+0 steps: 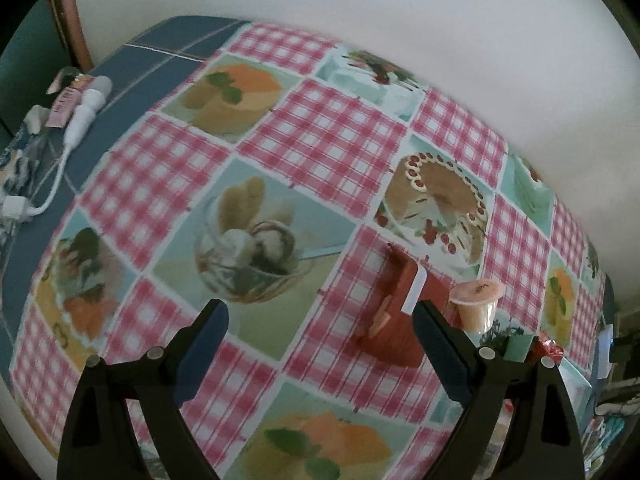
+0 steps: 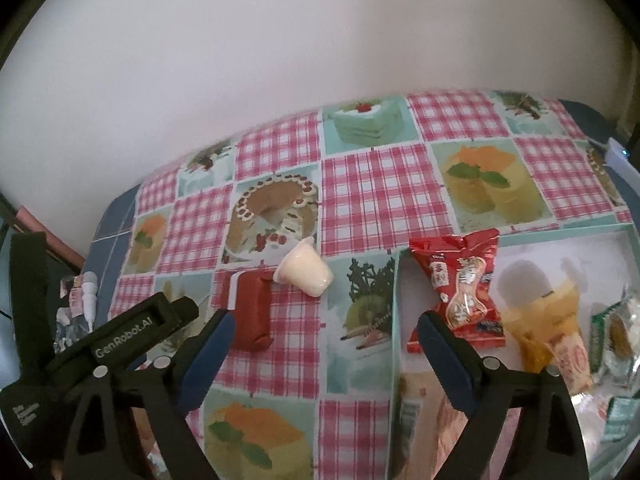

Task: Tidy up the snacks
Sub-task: 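Move left tool to the red box while right tool moves to the cream cup, then grasp red striped box with left tool while right tool grasps cream pudding cup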

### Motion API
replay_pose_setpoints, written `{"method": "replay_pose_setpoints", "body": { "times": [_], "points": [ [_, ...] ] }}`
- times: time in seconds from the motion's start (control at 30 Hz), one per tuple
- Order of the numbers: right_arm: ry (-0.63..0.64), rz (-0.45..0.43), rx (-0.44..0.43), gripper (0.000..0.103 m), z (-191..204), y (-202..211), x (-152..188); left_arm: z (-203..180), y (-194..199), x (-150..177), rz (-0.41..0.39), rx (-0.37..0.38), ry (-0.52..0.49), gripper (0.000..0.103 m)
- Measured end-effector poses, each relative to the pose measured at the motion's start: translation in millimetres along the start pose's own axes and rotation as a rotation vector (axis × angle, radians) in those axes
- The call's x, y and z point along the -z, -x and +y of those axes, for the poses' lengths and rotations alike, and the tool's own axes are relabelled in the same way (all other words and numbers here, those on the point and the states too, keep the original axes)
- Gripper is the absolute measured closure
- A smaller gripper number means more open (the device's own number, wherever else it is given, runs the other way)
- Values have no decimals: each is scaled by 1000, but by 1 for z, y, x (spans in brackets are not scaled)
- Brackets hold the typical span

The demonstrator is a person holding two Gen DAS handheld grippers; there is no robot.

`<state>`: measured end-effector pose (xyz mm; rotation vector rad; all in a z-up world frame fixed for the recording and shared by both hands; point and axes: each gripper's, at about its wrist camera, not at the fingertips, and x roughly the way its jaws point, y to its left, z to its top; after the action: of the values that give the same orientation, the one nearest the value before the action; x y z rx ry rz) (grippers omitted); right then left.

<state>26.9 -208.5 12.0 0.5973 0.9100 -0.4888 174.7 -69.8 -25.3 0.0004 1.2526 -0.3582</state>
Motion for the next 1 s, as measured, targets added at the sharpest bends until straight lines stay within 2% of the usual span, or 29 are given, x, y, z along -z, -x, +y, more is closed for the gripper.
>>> {"method": "replay_pose_setpoints", "body": {
  "times": [0.07, 0.27, 0.67, 0.73, 0.83, 0.97, 1.0],
  "points": [
    [-6, 1, -6, 16, -4, -9, -3, -2, -4, -2, -3, 8, -5, 9],
    [-76, -40, -28, 22, -18, -17, -14, -11, -15, -5, -8, 54, -46, 9],
    [-103, -45, -39, 26, -26, -34, -23, -46, -44, 12, 46, 69, -162, 11],
    [-96, -44, -38, 26, -24, -35, -23, -47, -45, 13, 37, 45, -168, 15],
    [-94, -38, -41, 26, -23, -38, -23, -44, -42, 11, 24, 34, -148, 28],
    [-76, -28, -16, 26, -16, -44, -24, -35, -40, 5, 12, 17, -123, 58],
    [-69, -26, -4, 26, -15, -45, -25, -33, -40, 4, 10, 12, -118, 61]
  ]
}}
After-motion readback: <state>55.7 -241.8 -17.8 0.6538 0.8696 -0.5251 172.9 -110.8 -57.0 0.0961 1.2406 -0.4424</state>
